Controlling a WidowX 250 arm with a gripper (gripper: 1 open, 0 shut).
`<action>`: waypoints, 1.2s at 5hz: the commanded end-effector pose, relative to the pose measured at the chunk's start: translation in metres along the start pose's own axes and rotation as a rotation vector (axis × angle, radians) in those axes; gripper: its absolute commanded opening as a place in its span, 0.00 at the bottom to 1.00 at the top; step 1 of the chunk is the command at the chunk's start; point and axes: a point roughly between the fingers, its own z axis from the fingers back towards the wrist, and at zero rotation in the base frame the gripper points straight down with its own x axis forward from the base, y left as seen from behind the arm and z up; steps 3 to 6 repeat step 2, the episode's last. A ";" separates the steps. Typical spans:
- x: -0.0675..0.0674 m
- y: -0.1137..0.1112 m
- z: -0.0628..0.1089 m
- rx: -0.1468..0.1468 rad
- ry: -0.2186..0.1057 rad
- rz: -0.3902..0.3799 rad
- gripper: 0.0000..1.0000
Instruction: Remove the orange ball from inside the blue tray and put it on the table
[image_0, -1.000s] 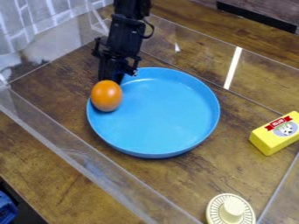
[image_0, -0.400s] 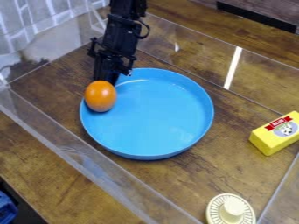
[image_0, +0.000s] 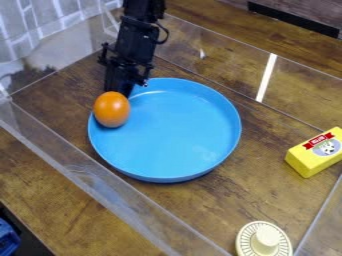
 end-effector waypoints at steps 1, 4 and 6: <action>-0.011 0.015 0.013 0.007 -0.042 0.036 0.00; -0.010 0.014 0.011 0.002 -0.044 0.027 1.00; -0.010 0.014 0.011 0.002 -0.044 0.027 1.00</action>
